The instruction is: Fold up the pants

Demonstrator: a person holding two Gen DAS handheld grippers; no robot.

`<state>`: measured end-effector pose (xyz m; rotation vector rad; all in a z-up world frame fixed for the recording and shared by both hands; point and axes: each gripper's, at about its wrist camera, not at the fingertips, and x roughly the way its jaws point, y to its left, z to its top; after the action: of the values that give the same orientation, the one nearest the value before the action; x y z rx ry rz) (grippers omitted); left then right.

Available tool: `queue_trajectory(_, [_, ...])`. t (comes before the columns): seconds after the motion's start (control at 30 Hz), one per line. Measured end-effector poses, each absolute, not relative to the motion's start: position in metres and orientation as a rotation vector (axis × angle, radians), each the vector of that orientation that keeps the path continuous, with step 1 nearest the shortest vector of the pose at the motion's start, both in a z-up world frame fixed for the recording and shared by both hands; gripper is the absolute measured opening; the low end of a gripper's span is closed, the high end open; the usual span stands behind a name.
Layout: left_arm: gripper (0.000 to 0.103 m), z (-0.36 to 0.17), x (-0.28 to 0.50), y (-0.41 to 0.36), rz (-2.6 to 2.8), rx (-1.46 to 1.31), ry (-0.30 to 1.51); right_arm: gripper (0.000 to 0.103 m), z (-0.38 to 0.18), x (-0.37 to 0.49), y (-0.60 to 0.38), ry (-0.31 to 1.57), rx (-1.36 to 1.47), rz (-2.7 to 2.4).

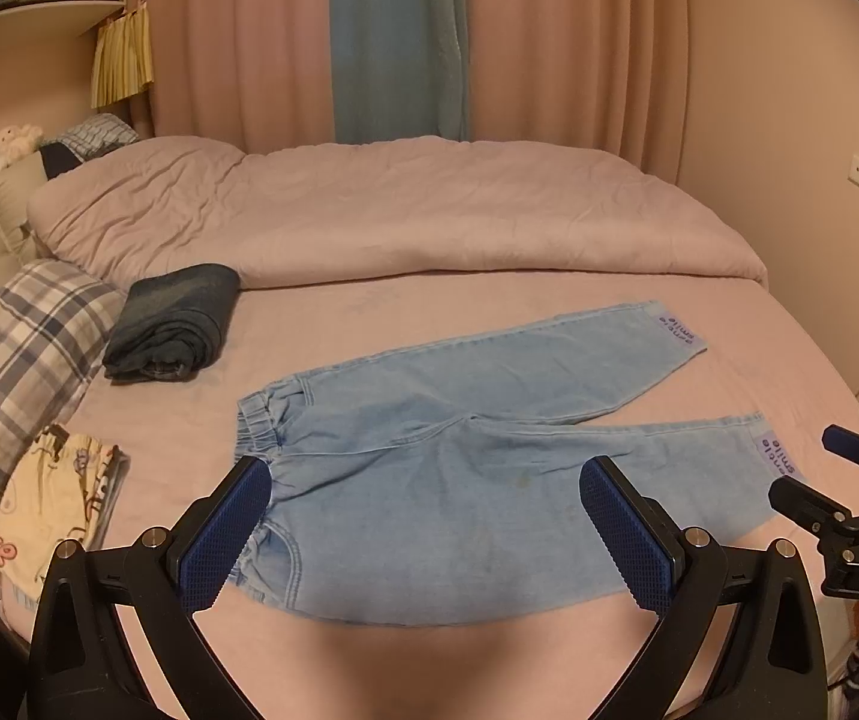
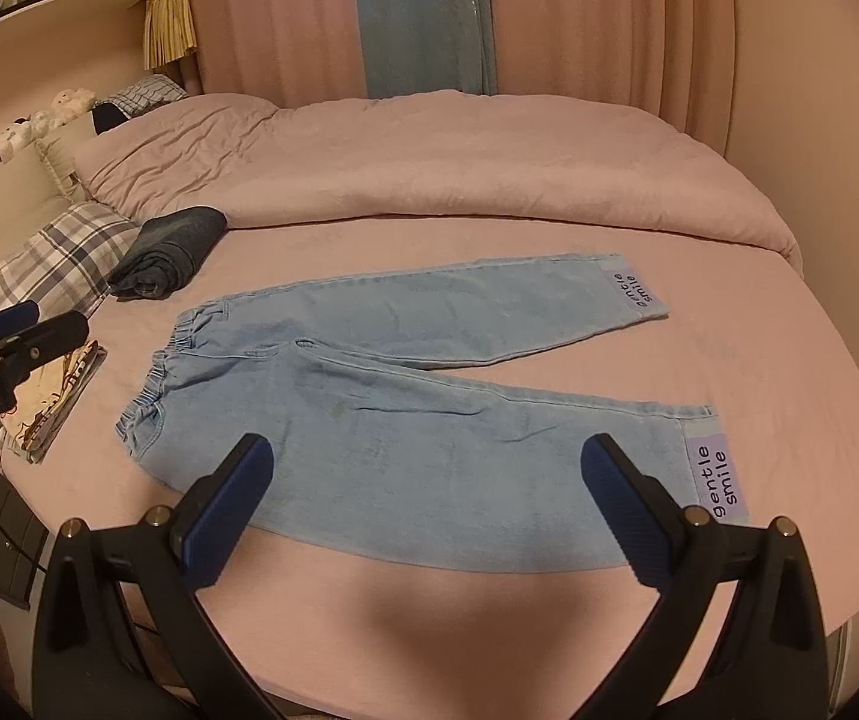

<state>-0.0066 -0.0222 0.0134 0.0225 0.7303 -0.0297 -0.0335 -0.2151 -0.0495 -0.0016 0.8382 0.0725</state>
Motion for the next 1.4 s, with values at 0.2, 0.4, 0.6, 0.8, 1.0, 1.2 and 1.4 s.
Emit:
queue_trajectory(0.2, [0.102,0.014,-0.01,-0.018,-0.032,0.019,0.727,0.103,-0.048,-0.033,-0.216,0.838,-0.002,0.078])
queue_trajectory(0.4, [0.102,0.013,-0.009,-0.017,-0.037,0.019,0.728,0.103,-0.048,-0.032,-0.215,0.836,-0.002,0.08])
queue_trajectory(0.6, [0.102,0.011,-0.009,-0.013,-0.041,0.016,0.734,0.103,-0.048,-0.033,-0.215,0.835,-0.002,0.08])
queue_trajectory(0.8, [0.102,0.01,-0.01,-0.013,-0.043,0.017,0.734,0.103,-0.048,-0.033,-0.215,0.835,-0.002,0.078])
queue_trajectory(1.0, [0.102,0.009,-0.011,-0.013,-0.045,0.018,0.735,0.103,-0.048,-0.033,-0.215,0.83,-0.003,0.077])
queue_trajectory(1.2, [0.102,0.009,-0.011,-0.013,-0.045,0.016,0.735,0.103,-0.048,-0.034,-0.214,0.827,-0.003,0.076])
queue_trajectory(1.4, [0.102,0.008,-0.011,-0.014,-0.048,0.019,0.736,0.103,-0.047,-0.034,-0.213,0.829,-0.005,0.076])
